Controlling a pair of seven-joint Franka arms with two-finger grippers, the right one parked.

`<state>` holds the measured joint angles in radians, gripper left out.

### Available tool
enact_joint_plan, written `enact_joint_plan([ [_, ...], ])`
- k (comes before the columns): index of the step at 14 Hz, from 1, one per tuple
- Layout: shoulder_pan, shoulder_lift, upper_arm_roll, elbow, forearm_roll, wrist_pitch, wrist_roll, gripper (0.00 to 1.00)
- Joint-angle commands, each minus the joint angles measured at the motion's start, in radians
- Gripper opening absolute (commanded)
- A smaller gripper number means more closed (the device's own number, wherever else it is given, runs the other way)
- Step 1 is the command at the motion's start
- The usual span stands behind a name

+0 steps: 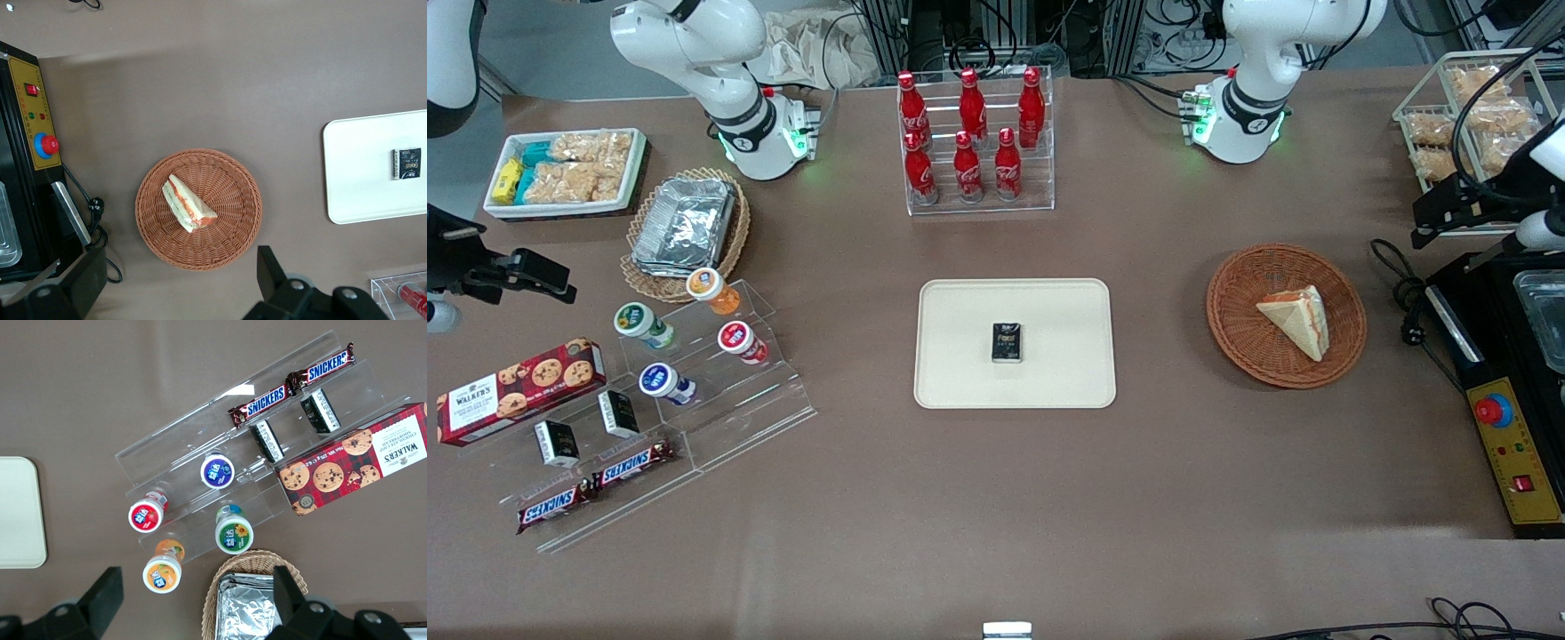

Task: Place sandwich from basket to tray
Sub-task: 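Move the left gripper over the wrapped sandwich in the wicker basket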

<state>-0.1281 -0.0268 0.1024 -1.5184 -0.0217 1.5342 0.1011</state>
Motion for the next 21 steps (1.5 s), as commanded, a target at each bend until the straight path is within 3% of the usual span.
enact_joint_plan([
  [1, -0.002, 0.008, 0.003, 0.018, 0.002, -0.023, -0.015, 1.0],
  [4, -0.002, 0.007, 0.006, 0.018, 0.006, -0.048, -0.05, 1.0],
  [10, 0.001, -0.019, 0.008, -0.072, 0.005, -0.039, -0.424, 1.0],
  [16, 0.005, -0.26, 0.01, -0.572, 0.008, 0.3, -0.67, 1.0],
  [21, 0.008, -0.265, 0.063, -0.741, 0.009, 0.427, -0.701, 1.0],
])
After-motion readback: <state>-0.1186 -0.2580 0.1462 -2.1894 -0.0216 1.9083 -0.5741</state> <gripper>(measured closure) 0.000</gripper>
